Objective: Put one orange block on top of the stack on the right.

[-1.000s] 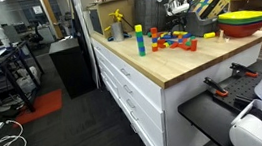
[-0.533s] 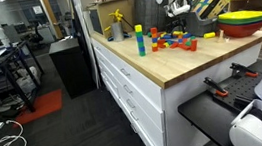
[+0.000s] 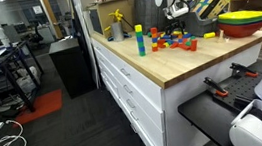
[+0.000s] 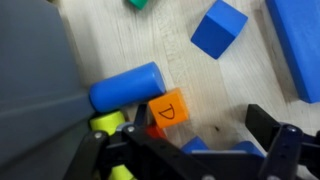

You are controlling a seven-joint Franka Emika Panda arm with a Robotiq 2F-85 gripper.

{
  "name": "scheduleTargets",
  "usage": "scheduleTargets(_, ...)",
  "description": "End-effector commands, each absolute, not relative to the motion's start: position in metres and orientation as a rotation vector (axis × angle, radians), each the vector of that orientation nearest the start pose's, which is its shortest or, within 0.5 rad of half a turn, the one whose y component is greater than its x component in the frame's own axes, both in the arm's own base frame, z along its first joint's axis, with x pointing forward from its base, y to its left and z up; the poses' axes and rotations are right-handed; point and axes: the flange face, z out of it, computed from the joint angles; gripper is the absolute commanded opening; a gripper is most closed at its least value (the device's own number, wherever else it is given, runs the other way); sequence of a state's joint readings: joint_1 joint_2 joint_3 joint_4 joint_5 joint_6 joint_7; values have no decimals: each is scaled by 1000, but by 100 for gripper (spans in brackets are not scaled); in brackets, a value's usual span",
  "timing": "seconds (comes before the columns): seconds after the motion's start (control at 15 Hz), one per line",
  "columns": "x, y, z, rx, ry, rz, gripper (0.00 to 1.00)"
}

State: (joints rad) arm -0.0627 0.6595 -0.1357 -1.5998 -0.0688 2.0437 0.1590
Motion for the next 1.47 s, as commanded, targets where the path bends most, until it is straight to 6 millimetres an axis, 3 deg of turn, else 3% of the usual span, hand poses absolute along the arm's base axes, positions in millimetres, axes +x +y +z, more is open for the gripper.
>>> scheduleTargets(0.0,662,-123,240,-3192,444,392,100)
scheduleTargets(0.67,650,-113,242,-3113,382,507,100)
scheduleTargets(1.4,659,-80,269,-2988,495,398,100)
